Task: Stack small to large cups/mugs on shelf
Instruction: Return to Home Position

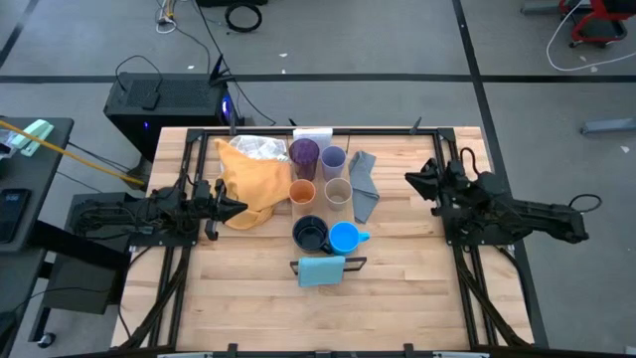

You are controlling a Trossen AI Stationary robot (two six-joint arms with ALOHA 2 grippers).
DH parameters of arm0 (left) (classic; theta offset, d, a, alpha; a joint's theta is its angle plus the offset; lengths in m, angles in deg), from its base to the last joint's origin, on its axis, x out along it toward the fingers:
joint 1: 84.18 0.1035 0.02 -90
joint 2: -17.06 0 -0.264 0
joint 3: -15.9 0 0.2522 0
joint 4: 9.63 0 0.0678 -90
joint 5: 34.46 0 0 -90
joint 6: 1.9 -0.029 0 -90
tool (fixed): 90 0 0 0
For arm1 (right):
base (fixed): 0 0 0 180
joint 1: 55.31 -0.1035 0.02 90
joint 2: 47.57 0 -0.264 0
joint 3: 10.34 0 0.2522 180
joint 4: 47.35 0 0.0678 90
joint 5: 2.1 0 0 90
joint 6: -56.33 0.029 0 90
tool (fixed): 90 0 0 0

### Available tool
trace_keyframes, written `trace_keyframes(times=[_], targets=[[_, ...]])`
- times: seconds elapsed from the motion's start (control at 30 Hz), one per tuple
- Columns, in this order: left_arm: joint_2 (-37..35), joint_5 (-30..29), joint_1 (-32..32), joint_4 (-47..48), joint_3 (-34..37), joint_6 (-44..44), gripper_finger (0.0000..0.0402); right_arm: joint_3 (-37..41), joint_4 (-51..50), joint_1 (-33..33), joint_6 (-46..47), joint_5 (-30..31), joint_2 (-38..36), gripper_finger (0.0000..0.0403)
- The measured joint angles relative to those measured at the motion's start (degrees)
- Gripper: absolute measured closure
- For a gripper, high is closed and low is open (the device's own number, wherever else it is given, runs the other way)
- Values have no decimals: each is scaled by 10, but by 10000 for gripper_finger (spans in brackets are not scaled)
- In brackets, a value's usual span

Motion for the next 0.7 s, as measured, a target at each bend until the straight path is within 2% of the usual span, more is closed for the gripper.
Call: trace_keyframes(times=[0.2,0.5,0.7], targets=[[0,0,0,0,0,0,373,23,-1,0,-4,9,0,361],[0,0,0,0,0,0,368,22,0,-5,-35,-69,-2,387],[0,0,0,0,0,0,379,-13,-7,-31,-88,-67,-19,391]])
